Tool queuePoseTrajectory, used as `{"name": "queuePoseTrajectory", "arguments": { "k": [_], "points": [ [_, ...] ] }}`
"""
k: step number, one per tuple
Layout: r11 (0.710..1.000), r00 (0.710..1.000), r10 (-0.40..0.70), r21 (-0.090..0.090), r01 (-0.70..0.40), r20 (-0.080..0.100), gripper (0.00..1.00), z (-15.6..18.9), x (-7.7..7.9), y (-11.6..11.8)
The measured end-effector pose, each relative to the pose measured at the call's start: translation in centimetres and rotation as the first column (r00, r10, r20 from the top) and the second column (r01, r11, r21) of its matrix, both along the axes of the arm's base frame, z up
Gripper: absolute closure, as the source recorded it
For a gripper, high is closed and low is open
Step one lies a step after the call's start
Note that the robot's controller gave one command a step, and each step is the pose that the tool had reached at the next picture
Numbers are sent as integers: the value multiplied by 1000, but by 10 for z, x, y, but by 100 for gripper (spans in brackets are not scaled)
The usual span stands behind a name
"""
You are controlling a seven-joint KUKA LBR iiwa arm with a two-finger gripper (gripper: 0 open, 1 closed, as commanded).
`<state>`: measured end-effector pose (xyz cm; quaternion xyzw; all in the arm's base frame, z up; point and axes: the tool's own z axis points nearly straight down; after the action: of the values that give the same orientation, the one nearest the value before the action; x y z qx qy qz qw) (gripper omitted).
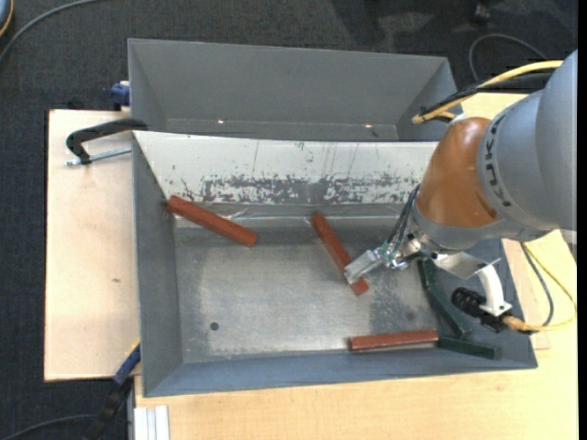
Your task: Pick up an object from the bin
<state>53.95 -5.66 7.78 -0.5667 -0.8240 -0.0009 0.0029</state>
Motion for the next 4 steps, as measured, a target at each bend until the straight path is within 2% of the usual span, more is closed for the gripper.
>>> {"name": "queuePoseTrajectory", "arguments": {
  "k": [1,2,3,4],
  "points": [
    [999,999,-42,-3,42,11,0,-4,59,39],
    [999,999,-46,-4,46,8,100,-3,58,36],
    [999,999,-45,-5,45,14,100,124,22,28],
    [999,999,-45,-5,45,6,0,119,21,29]
  ]
}}
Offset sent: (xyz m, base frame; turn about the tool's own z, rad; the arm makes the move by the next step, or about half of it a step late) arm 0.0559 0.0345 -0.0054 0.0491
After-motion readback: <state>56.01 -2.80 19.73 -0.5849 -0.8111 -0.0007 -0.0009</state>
